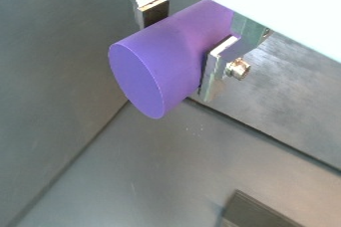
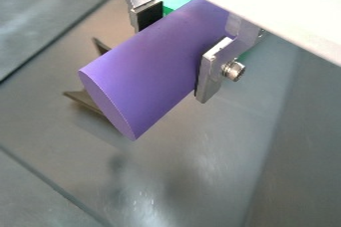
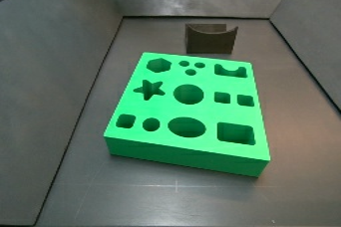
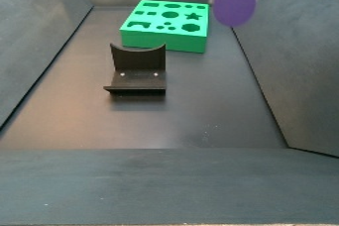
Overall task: Pick up the round object. Move up. Place the round object on the fixture. Regrasp the round object. Move to above the board. Insert the round object.
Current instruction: Place the round object on the fixture.
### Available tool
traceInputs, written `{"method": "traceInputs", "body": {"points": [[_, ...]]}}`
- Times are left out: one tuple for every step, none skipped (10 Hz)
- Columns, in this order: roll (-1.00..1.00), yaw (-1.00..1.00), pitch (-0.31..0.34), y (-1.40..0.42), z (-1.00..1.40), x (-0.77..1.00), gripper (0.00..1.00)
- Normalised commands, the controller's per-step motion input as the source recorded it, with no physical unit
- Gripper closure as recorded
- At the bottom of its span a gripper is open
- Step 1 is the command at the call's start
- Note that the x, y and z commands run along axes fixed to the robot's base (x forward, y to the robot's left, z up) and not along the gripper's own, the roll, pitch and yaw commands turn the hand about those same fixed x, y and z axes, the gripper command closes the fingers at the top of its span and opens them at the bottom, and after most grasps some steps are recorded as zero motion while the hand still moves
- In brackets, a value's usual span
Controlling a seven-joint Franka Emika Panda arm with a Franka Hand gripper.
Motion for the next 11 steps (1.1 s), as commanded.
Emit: {"method": "traceInputs", "body": {"points": [[-0.23, 0.84, 0.076, -0.4, 0.12, 1.0, 1.0], [-0.19, 0.51, 0.098, -0.34, 0.1, 1.0, 1.0], [-0.18, 0.38, 0.108, -0.32, 0.09, 1.0, 1.0], [-0.14, 0.17, 0.134, -0.26, 0.08, 1.0, 1.0], [-0.13, 0.12, 0.139, -0.23, 0.08, 1.0, 1.0], [-0.1, 0.07, 0.133, -0.19, 0.06, 1.0, 1.0], [-0.1, 0.05, 0.133, -0.18, 0.06, 1.0, 1.0], [-0.09, 0.04, 0.137, -0.14, 0.05, 1.0, 1.0], [-1.0, 0.0, 0.073, -0.17, -0.28, 1.0, 1.0], [-1.0, -0.01, 0.073, -0.14, -0.3, 1.0, 1.0], [-1.0, -0.02, 0.07, -0.1, -0.25, 1.0, 1.0]]}}
